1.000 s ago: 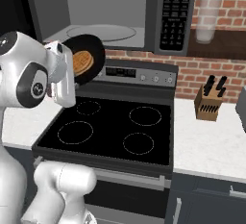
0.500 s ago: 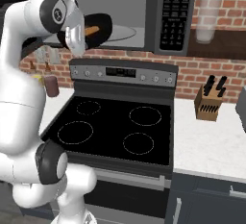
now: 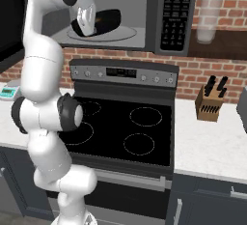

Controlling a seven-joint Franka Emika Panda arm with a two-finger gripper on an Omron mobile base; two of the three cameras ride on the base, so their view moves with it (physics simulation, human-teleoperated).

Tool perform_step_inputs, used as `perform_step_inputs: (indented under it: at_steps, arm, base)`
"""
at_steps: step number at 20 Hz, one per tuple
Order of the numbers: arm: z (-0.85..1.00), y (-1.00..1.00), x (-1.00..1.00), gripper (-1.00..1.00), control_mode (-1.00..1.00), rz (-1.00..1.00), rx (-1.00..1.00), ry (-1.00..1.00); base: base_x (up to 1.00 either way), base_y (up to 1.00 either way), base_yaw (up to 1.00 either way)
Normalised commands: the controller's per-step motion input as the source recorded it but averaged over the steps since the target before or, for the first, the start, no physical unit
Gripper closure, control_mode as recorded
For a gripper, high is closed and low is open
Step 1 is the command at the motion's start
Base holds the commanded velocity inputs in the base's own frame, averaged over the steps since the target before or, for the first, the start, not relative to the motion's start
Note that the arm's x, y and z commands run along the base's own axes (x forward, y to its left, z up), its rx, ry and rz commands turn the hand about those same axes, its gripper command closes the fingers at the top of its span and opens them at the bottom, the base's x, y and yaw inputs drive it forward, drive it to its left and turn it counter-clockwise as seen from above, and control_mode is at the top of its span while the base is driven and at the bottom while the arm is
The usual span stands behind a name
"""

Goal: Open the microwave, place the bowl with waffle inside the microwave, then close the microwave door and turn it on.

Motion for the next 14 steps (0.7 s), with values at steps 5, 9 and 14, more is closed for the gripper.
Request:
perform_step_inputs:
  at_steps: [5, 9, 14]
  arm:
    - [-0.54, 0.1, 0.66, 1.0, -1.0, -0.05, 0.0, 0.0]
    - [-0.74, 0.2, 0.41, 1.0, -1.0, -0.03, 0.0, -0.01]
    - [-0.29, 0.15, 0.57, -1.0, -1.0, 0.0, 0.0, -0.05]
  base:
    - [0.0, 0.0, 0.0]
    - [0.0, 0.0, 0.0]
    - [0.0, 0.0, 0.0]
